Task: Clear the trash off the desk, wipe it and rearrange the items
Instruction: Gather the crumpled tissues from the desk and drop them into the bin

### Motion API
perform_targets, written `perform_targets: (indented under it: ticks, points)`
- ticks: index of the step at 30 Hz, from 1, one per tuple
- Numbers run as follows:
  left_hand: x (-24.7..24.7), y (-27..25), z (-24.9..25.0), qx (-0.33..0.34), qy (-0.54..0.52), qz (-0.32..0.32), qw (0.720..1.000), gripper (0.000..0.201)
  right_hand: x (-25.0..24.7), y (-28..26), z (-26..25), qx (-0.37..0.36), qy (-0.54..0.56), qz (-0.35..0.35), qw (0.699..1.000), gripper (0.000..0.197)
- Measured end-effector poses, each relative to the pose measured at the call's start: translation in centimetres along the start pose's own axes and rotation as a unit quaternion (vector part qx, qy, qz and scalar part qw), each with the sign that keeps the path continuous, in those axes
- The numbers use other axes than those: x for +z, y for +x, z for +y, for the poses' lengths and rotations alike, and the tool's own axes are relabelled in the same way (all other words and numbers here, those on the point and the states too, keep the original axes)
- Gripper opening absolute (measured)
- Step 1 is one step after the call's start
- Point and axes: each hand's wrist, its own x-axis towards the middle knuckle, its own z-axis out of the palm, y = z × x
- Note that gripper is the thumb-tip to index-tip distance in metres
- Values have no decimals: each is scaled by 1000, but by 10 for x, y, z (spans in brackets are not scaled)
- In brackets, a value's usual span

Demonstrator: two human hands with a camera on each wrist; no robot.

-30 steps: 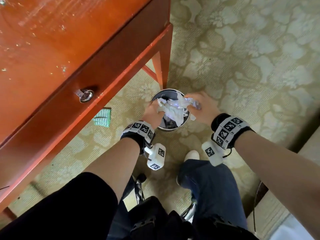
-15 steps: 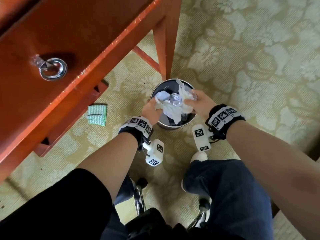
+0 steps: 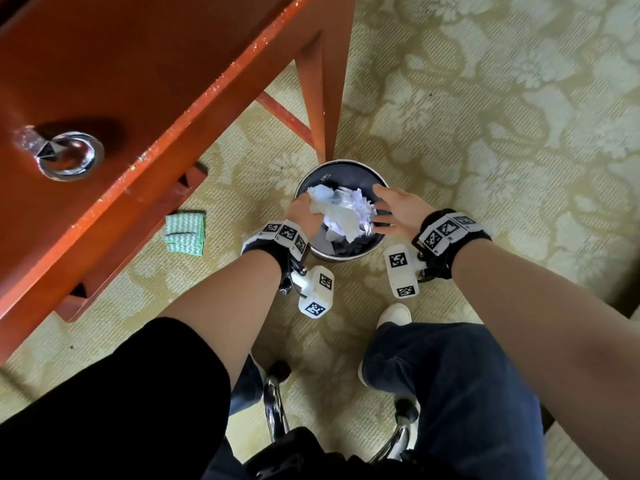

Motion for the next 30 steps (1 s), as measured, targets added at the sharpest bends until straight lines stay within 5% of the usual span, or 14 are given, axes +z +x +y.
perform_targets:
  ticks: [6,7,10,14,17,22,28,30]
  points:
    - [12,15,22,-9,-42,-23,999,30,-6,4,3,-15,-6,26,1000,43]
    - [15,18,24,-31,-73,-38,996,34,-8,4,4,-17,-13,28,999,43]
    - [19,20,27,-97,-173,-71,978,92,-13,4,5,-22,-43,24,999,41]
    - [22,23,23,-97,-188,-67,975,110,-14,1,4,-29,-64,35,997,46]
    - [19,14,20,-99,-172,-46,979,97,-14,-10,-2,-18,-72,29,997,46]
    - [-5,-23,29,-97,-177,-75,977,113,-12,-51,-24,-16,-115,3,993,43]
    - [-60,-87,59,-57,-161,-82,982,88,-6,-119,-68,-19,-121,1,992,42]
    - [-82,-115,71,-48,-154,-88,983,42,-2,-144,-82,-23,-124,2,992,40]
